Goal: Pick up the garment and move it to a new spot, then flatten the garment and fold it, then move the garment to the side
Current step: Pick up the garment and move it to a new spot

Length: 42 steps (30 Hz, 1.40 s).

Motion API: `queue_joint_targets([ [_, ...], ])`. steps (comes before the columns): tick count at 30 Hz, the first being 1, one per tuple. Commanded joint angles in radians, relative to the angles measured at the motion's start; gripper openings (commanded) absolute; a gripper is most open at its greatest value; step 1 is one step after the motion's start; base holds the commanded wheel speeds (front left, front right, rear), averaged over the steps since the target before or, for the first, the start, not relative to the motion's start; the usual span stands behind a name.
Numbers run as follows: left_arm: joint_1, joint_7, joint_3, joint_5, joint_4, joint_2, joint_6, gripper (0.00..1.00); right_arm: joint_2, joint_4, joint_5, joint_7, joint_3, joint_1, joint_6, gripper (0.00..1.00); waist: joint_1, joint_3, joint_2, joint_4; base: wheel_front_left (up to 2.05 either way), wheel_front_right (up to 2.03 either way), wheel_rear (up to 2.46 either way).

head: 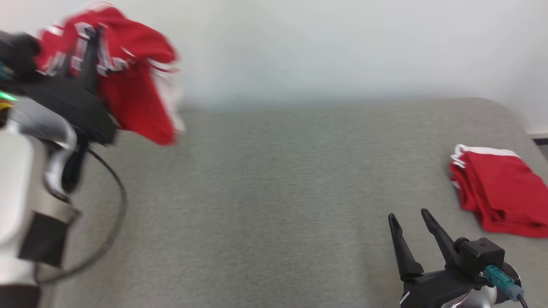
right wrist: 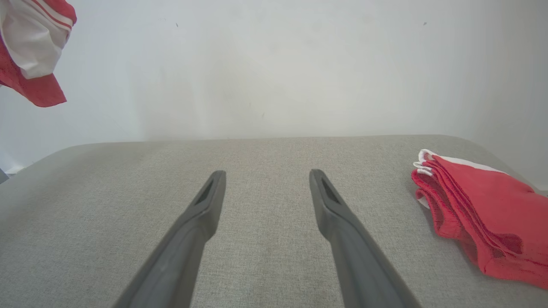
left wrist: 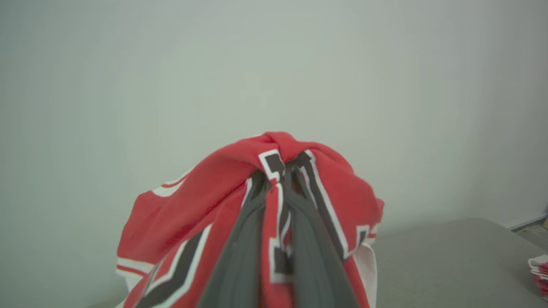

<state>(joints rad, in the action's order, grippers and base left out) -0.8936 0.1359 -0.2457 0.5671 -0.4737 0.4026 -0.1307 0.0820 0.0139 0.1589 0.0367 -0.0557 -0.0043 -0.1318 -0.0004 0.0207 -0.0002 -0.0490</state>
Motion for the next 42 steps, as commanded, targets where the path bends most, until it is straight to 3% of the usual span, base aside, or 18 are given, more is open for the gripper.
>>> queue_joint_targets([
  [1, 0.055, 0.0, -0.01, 0.016, 0.06, -0.021, 0.007, 0.0, -0.004, 0.007, -0.011, 0.006, 0.004, 0.013, 0.002, 1.0, 0.0004, -0.036, 0.0002, -0.108, 0.0, 0.0, 0.0],
  [6, 0.175, 0.014, -0.062, 0.022, 0.229, -0.09, 0.035, 0.0, -0.007, 0.028, -0.014, 0.022, 0.011, 0.017, 0.002, 1.0, 0.0004, -0.011, 0.0002, -0.199, 0.0, 0.0, 0.0],
  [11, 0.271, 0.003, -0.11, 0.046, 0.277, -0.16, 0.05, 0.0, -0.001, 0.034, -0.01, 0.039, -0.012, 0.026, 0.002, 1.0, 0.0004, 0.017, 0.0002, -0.266, 0.0, 0.0, 0.0],
  [16, 0.326, -0.02, -0.169, 0.035, 0.213, -0.212, 0.045, 0.0, -0.003, 0.033, 0.002, 0.038, -0.034, 0.013, 0.002, 1.0, 0.0004, 0.05, 0.0002, -0.313, 0.0, 0.0, 0.0],
  [21, 0.345, -0.056, -0.23, 0.011, 0.054, -0.261, 0.037, 0.0, -0.009, 0.015, 0.01, 0.031, -0.058, -0.001, 0.002, 1.0, 0.0004, 0.068, 0.0002, -0.335, 0.0, 0.0, 0.0],
  [22, 0.346, -0.059, -0.243, 0.001, 0.018, -0.264, 0.036, 0.13, -0.011, 0.012, 0.013, 0.029, -0.062, -0.005, 0.002, 1.0, 0.0004, 0.069, 0.0002, -0.336, 0.0, 0.0, 0.0],
  [23, 0.345, -0.067, -0.251, -0.001, -0.017, -0.269, 0.035, 1.0, -0.012, 0.009, 0.014, 0.028, -0.068, -0.01, 0.002, 1.0, 0.0004, 0.07, 0.0002, -0.337, 0.0, 0.0, 0.0],
  [27, 0.353, -0.122, -0.235, 0.025, -0.109, -0.294, 0.04, 1.0, -0.011, -0.006, 0.016, 0.024, -0.069, -0.012, 0.002, 1.0, 0.0004, 0.063, 0.0002, -0.317, 0.0, 0.0, 0.0],
  [31, 0.379, -0.201, -0.207, 0.065, -0.116, -0.301, 0.028, 1.0, -0.001, -0.009, 0.013, 0.027, -0.054, -0.001, 0.002, 1.0, 0.0004, 0.041, 0.0002, -0.266, 0.0, 0.0, 0.0],
  [37, 0.445, -0.296, -0.179, 0.084, -0.017, -0.247, 0.016, 1.0, 0.008, 0.002, 0.006, 0.035, -0.026, 0.018, 0.002, 1.0, 0.0004, 0.0, 0.0002, -0.163, 0.0, 0.0, 0.0],
  [42, 0.53, -0.369, -0.135, 0.068, 0.118, -0.191, 0.04, 1.0, 0.004, 0.012, 0.002, 0.037, -0.004, 0.031, 0.002, 1.0, 0.0004, -0.018, 0.0002, -0.078, 0.0, 0.0, 0.0],
])
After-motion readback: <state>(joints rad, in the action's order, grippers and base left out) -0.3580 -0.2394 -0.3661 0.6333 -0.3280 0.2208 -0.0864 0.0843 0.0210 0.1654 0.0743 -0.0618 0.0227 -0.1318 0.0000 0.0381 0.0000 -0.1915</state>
